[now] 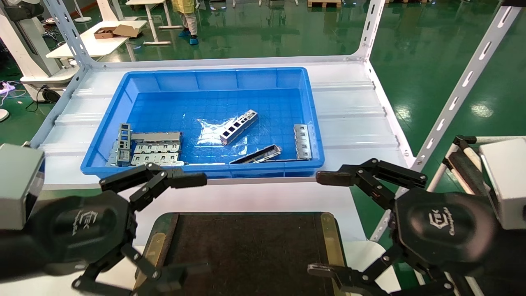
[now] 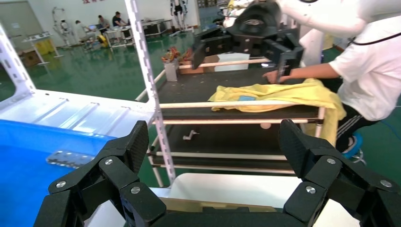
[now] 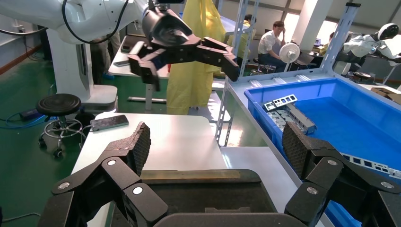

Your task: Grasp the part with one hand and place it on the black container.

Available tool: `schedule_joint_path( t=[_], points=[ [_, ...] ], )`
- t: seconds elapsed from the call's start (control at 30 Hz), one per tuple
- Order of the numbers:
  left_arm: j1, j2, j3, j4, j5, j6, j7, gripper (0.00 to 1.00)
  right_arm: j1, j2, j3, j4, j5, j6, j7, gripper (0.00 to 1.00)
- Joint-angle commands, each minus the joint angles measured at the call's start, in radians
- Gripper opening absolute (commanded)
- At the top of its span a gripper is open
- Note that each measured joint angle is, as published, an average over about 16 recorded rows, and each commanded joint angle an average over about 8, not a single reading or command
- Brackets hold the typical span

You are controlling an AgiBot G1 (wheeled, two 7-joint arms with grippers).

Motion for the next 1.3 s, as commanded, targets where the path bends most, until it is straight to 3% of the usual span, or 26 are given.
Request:
schedule_joint_path(
  t=[0.03,0.73,1.07,1.3],
  points=[
    [-0.004,0.004,0.002,0.002,0.006,-0.009,0.0,1.0,0.0,0.0,0.0,0.0,0.0,0.0,0.0,1.0],
    [-0.16,0.155,0.09,0.108,0.205,-0.173,-0.04,1.0,0.0,0.0,0.0,0.0,0.0,0.0,0.0,1.0],
    [-0.322,0.318,0.173,0.357,0.374,-0.289,-0.034,1.0,0.0,0.0,-0.001,0.0,0.0,0.0,0.0,1.0],
    [-0.417,0.448,0.216,0.602,0.477,-0.402,0.031,1.0,0.0,0.0,-0.001,0.0,0.0,0.0,0.0,1.0]
  ],
)
